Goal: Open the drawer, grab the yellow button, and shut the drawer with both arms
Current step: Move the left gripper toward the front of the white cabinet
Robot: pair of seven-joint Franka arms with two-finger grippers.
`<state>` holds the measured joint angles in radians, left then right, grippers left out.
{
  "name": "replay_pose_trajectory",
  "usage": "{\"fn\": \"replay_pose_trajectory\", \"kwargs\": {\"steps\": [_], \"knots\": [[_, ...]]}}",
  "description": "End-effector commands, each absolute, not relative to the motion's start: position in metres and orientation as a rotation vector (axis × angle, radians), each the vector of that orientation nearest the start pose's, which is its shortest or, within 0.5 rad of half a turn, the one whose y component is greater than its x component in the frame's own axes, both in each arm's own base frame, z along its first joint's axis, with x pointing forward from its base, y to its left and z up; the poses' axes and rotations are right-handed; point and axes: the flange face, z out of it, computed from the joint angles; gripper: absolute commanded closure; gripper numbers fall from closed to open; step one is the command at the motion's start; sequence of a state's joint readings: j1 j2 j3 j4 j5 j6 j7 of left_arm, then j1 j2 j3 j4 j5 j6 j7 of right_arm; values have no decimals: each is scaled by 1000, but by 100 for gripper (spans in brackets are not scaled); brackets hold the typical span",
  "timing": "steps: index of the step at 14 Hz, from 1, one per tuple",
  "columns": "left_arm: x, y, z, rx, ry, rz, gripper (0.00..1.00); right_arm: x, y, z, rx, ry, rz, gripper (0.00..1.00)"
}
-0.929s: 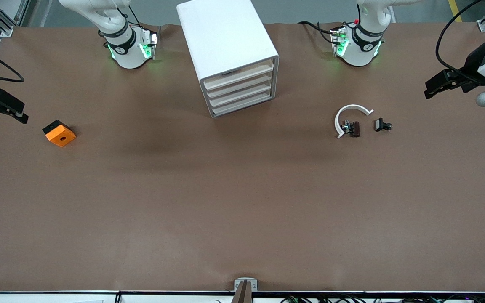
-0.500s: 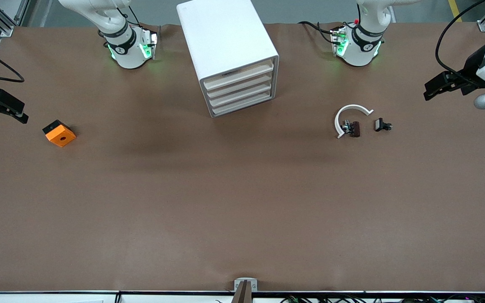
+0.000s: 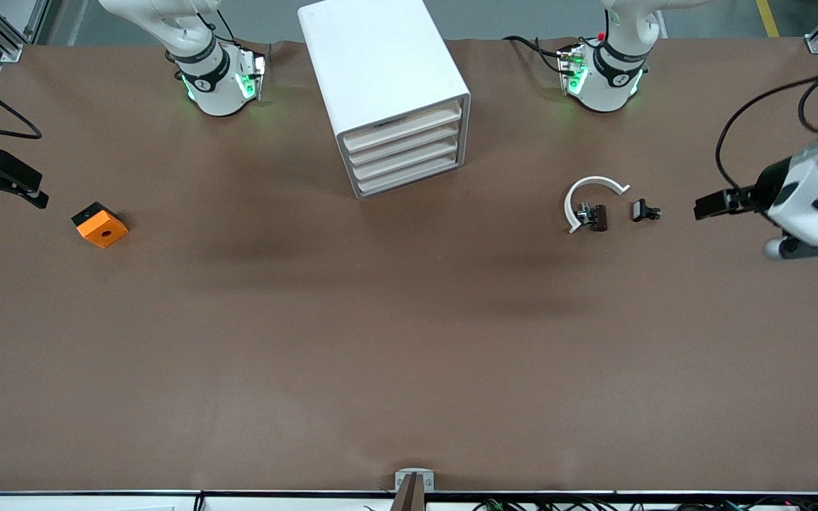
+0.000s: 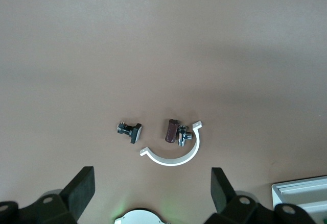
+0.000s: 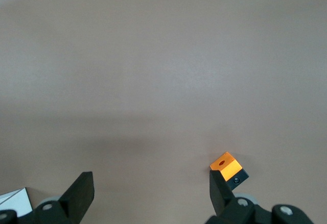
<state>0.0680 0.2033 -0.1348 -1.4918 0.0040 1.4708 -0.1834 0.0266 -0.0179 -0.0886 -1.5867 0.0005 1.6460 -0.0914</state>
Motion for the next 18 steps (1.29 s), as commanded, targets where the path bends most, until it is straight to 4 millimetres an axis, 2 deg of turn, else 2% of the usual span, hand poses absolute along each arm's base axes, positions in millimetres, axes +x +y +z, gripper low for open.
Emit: {"fn": "replay_pose_trajectory", "kwargs": {"steps": [1, 3, 6, 10, 12, 14, 18], "knots": [[619, -35, 509, -3117, -142, 416, 0, 559, -31, 637, -3138, -50, -116, 0], [626, -45, 486, -3114, -155, 466, 0, 559, -34, 639, -3141, -43, -123, 0], [635, -81, 456, -3089, -295, 468, 0, 559, -33, 640, -3141, -46, -125, 0], [628, -160, 418, -2977, -540, 515, 0, 558, -36, 640, -3139, -53, -123, 0], [618, -201, 397, -2894, -693, 543, 0, 558, -30, 637, -3130, -40, -109, 0], [608, -230, 386, -2850, -898, 655, 0, 553, -15, 632, -3126, 38, -23, 0], [584, -295, 361, -2598, -1312, 832, 0, 550, 43, 628, -3125, 138, 27, 0]]}}
